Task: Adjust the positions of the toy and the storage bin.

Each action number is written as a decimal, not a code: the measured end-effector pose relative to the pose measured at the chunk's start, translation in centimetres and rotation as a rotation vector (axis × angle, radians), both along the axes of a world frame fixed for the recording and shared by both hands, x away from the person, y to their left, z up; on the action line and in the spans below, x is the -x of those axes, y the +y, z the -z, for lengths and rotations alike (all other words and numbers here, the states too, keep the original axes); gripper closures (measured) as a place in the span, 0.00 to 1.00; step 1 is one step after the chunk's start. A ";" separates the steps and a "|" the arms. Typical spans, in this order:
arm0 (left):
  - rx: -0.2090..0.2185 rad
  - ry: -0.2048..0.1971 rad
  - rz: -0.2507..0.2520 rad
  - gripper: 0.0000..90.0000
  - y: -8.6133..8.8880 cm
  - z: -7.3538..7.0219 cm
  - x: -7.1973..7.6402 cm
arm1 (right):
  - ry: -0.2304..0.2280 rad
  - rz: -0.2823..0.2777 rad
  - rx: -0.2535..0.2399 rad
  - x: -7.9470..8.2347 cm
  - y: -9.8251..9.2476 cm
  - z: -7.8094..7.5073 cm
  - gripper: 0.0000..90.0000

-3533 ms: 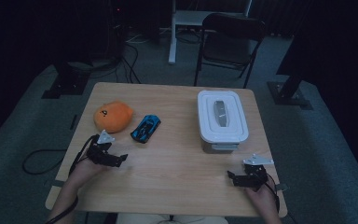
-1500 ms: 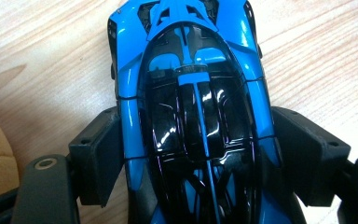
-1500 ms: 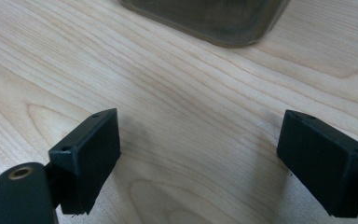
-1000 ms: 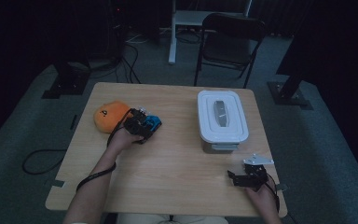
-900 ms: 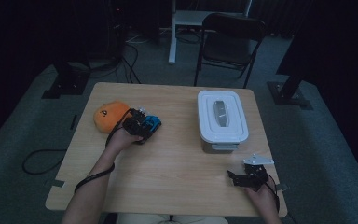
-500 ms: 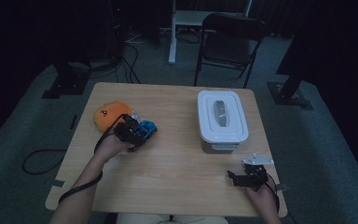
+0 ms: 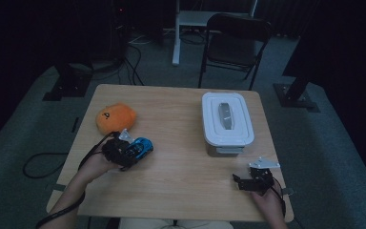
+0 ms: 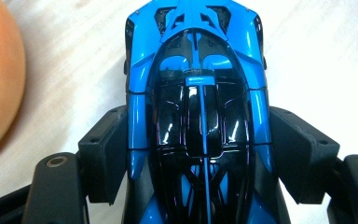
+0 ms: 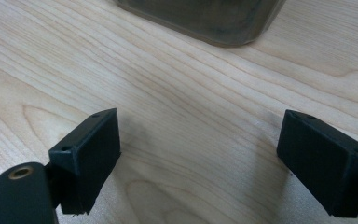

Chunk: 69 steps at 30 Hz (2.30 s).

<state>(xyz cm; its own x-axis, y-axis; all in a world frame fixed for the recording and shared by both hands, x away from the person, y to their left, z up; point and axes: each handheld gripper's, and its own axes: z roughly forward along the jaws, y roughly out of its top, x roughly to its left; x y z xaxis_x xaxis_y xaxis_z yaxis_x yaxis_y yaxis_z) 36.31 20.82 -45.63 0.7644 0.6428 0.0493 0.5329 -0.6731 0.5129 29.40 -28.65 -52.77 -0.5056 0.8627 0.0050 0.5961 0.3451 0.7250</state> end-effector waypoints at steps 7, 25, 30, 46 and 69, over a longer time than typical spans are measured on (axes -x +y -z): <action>0.027 -0.020 0.033 0.31 1.8 0.4 2.3 | 0.000 0.000 0.000 0.0 0.0 0.0 0.14; -0.013 0.052 0.149 0.31 5.5 2.7 7.4 | -0.001 0.004 0.000 0.0 0.0 0.0 0.14; -0.013 0.073 0.173 0.31 6.1 3.2 7.9 | -0.001 0.005 0.000 0.0 0.0 0.0 0.14; 0.029 0.095 0.198 0.29 6.5 3.8 7.7 | 0.000 0.009 0.000 0.0 0.0 0.0 0.14; 0.131 -0.054 -0.109 0.29 6.5 0.0 3.1 | 0.000 0.009 0.000 0.0 0.0 0.0 0.14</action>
<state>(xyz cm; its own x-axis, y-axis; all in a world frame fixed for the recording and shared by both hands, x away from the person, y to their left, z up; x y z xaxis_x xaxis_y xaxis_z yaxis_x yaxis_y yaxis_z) 33.18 27.34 -45.67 0.6888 0.7250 -0.0014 0.5683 -0.5386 0.6220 29.41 -28.68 -52.77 -0.4981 0.8671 0.0048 0.5989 0.3400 0.7250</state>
